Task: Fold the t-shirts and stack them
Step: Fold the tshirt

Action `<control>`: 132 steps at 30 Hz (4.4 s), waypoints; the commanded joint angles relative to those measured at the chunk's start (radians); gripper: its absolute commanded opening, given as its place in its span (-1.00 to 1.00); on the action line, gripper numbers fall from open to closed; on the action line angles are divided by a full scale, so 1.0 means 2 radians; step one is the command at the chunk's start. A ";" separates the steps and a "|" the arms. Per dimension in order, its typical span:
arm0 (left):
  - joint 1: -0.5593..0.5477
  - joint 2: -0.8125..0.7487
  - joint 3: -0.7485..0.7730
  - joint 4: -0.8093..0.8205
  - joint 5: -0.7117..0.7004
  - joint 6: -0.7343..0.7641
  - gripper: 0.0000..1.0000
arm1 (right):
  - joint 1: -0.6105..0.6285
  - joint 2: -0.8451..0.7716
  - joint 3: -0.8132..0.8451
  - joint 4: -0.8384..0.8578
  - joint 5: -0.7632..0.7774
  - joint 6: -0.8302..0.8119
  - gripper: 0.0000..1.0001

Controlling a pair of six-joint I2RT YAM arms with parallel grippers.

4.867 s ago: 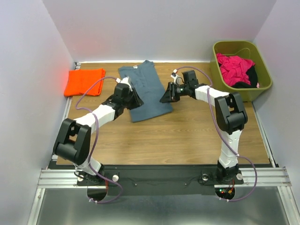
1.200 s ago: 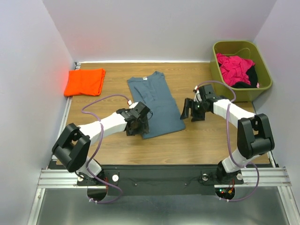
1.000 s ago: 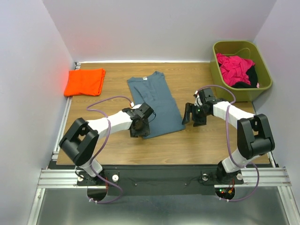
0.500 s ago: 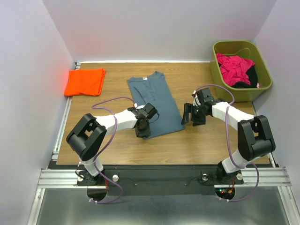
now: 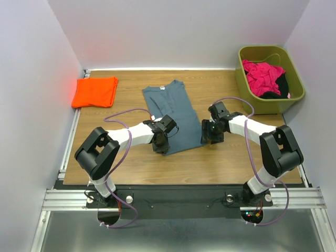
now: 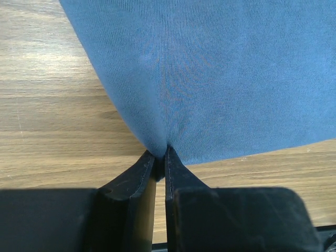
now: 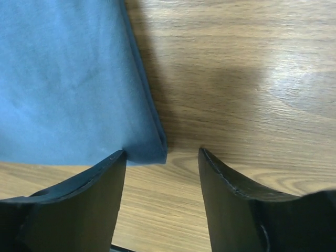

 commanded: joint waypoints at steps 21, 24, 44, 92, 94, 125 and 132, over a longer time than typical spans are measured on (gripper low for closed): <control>0.003 -0.024 -0.022 0.000 0.015 0.023 -0.77 | 0.062 0.114 0.010 -0.029 0.103 0.031 -0.39; 0.004 -0.027 -0.023 0.001 0.016 0.025 -0.78 | 0.069 0.128 0.017 -0.031 0.099 0.029 -0.61; -0.022 -0.169 -0.100 -0.052 0.127 0.079 -1.00 | 0.075 -0.071 -0.035 -0.200 0.105 0.048 -0.99; 0.091 -0.190 0.028 -0.046 0.076 0.087 -1.00 | 0.059 0.106 0.491 -0.337 0.208 -0.060 -0.99; 0.099 -0.180 0.028 -0.043 0.080 0.094 -1.00 | 0.059 0.127 0.505 -0.330 0.210 -0.066 -0.99; 0.208 -0.029 0.029 0.058 0.071 0.164 -0.91 | 0.035 0.303 0.576 -0.208 0.194 -0.090 -0.77; 0.214 -0.022 0.039 0.066 0.044 0.166 -0.74 | 0.032 0.300 0.563 -0.183 0.194 -0.079 -0.69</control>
